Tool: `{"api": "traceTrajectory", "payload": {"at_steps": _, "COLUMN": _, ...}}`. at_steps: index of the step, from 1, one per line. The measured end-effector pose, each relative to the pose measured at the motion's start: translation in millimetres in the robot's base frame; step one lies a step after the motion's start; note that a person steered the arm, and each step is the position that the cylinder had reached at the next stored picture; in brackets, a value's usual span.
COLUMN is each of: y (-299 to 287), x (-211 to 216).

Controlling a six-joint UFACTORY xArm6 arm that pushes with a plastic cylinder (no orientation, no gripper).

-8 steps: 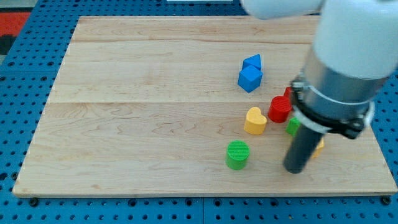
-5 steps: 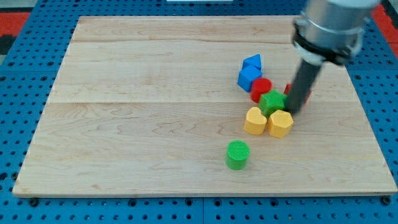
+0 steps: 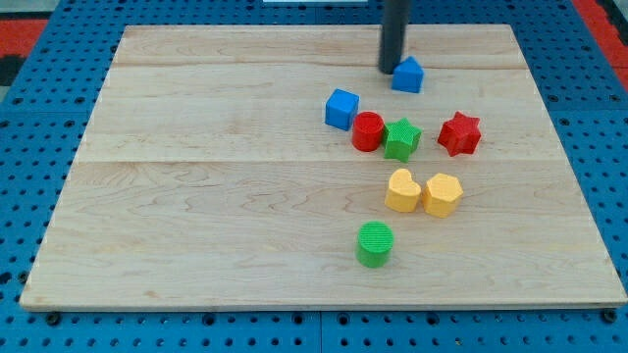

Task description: Move the blue triangle to the top right of the board

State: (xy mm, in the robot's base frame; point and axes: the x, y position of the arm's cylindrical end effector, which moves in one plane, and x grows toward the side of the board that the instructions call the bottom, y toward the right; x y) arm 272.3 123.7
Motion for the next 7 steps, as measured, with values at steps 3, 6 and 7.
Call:
{"api": "traceTrajectory", "payload": {"at_steps": 3, "y": -27, "x": 35}}
{"api": "traceTrajectory", "payload": {"at_steps": 6, "y": 20, "x": 8}}
{"api": "traceTrajectory", "payload": {"at_steps": 7, "y": 20, "x": 30}}
